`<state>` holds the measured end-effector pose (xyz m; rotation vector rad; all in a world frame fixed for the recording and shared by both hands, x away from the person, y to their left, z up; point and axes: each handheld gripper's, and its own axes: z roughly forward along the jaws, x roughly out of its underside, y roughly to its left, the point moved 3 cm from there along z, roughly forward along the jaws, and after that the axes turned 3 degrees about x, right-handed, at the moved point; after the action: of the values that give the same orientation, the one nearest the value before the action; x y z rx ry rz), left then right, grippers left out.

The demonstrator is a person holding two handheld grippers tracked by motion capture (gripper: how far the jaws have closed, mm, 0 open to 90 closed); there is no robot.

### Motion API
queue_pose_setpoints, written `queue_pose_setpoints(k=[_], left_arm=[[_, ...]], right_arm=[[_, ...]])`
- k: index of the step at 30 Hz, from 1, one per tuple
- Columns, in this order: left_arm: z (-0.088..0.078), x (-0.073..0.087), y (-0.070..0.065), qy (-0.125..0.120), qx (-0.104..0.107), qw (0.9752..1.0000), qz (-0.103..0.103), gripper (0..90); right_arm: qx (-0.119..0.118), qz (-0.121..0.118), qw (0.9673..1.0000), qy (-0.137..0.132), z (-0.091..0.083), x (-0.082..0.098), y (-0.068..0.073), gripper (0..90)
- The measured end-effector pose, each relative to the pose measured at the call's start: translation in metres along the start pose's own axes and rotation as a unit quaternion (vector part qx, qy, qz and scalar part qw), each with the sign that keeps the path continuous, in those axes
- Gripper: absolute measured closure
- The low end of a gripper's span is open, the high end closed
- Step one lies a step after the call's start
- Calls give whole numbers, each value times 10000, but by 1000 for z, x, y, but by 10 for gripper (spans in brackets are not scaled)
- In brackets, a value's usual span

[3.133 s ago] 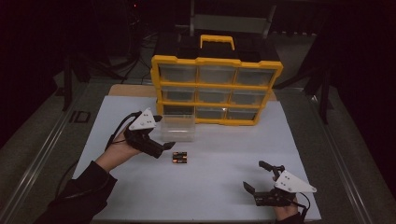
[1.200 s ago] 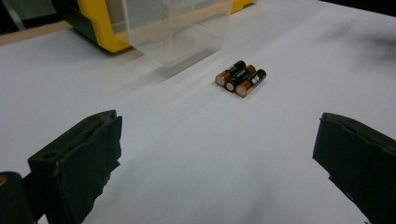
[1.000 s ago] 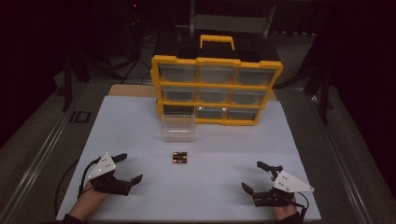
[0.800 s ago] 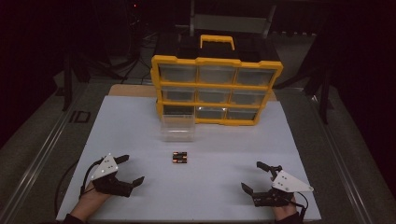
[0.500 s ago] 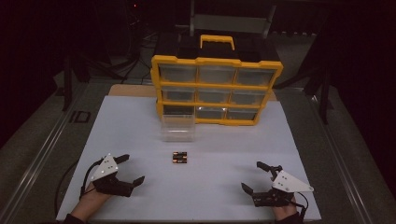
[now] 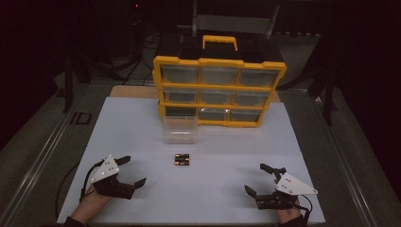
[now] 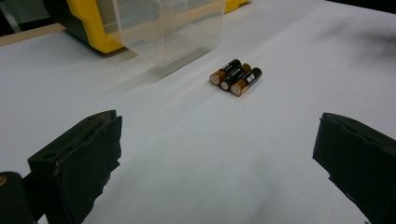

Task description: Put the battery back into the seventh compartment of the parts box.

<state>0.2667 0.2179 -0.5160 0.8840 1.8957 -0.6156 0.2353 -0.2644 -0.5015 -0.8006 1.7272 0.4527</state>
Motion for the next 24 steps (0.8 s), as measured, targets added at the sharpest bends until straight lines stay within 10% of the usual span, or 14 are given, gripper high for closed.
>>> queue_pose_setpoints(k=[24], left_arm=[[-6,-70,-1,-166,517,9984,143,1]], right_arm=[[12,19,10000,-3,0,0,0,85]])
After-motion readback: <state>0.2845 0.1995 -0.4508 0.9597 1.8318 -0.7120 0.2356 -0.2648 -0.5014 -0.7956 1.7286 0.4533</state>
